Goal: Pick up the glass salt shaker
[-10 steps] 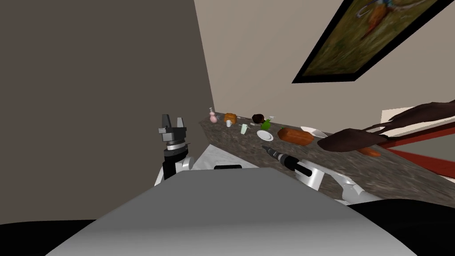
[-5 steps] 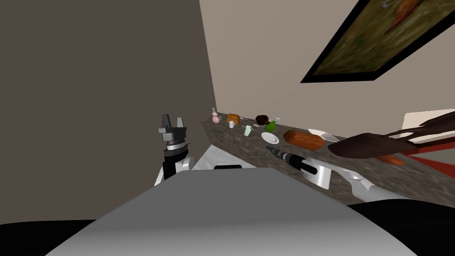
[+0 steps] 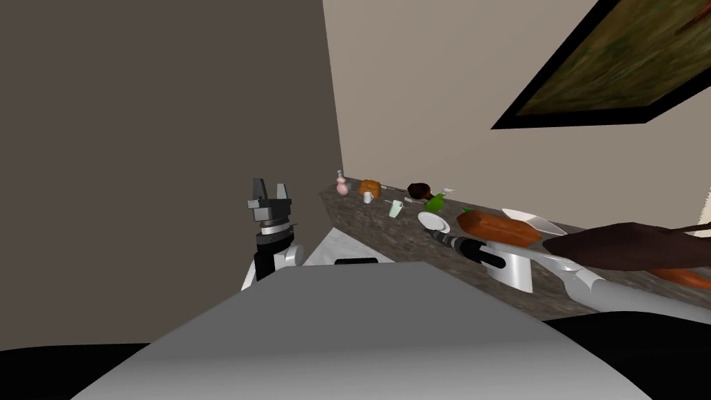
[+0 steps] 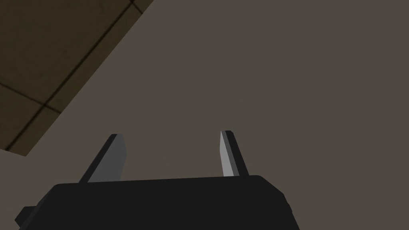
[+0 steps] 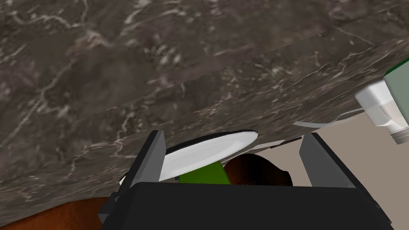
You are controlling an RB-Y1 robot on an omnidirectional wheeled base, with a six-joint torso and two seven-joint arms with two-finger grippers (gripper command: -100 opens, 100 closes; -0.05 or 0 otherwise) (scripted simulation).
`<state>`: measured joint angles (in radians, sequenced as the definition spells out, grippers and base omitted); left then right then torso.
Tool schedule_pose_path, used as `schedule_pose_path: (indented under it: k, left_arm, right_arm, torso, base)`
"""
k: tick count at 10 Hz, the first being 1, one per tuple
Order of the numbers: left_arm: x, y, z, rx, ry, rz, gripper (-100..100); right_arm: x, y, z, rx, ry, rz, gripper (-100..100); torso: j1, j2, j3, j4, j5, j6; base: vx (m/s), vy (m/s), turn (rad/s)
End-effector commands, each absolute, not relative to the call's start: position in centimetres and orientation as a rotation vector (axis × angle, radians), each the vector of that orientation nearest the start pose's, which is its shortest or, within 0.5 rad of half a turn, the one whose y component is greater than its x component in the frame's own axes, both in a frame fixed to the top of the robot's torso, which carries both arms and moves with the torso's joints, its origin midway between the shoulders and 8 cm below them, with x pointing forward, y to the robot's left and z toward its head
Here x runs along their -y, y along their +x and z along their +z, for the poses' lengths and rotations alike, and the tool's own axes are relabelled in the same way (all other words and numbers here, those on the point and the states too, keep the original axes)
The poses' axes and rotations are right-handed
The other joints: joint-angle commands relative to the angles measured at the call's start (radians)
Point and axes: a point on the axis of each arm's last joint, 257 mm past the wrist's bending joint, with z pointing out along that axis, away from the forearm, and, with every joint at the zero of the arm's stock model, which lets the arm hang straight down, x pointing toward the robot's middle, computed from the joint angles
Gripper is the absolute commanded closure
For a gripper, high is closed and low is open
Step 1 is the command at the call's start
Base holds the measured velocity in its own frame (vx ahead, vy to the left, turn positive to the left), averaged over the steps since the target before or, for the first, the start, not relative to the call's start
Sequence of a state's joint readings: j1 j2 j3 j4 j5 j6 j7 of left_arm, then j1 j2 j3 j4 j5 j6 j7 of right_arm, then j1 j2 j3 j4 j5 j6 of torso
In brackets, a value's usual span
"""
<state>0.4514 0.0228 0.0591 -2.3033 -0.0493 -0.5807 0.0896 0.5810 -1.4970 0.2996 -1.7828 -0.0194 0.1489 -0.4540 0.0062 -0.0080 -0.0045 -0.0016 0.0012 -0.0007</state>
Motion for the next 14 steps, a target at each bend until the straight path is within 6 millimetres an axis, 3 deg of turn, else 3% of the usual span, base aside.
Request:
schedule_pose_path:
  k: [1,9,14]
  left_arm:
    - [-27.8,32.5,6.5,-0.538,-0.512,-1.348,0]
    - [-27.8,32.5,6.5,-0.538,-0.512,-1.348,0]
    - [-27.8,32.5,6.5,-0.538,-0.512,-1.348,0]
  right_arm:
    - [54.3,30.1,-32.3,-2.294,0.794,0.155,-100]
    - [62.4,29.4,-28.5,-2.320,0.809,-0.092,-100]
    - [65.2,28.1,-26.8,-2.351,0.819,-0.192,-100]
  torso:
    - [0.000,0.000,0.000,0.000,0.000,0.000]
    - [0.000,-0.002,-0.001,0.000,0.000,0.000]
    - [0.003,-0.002,-0.002,-0.001,0.001,0.001]
  base:
    - [0.103,0.061,0.061]
    - [0.141,0.069,0.109]
    - [0.160,0.104,0.096]
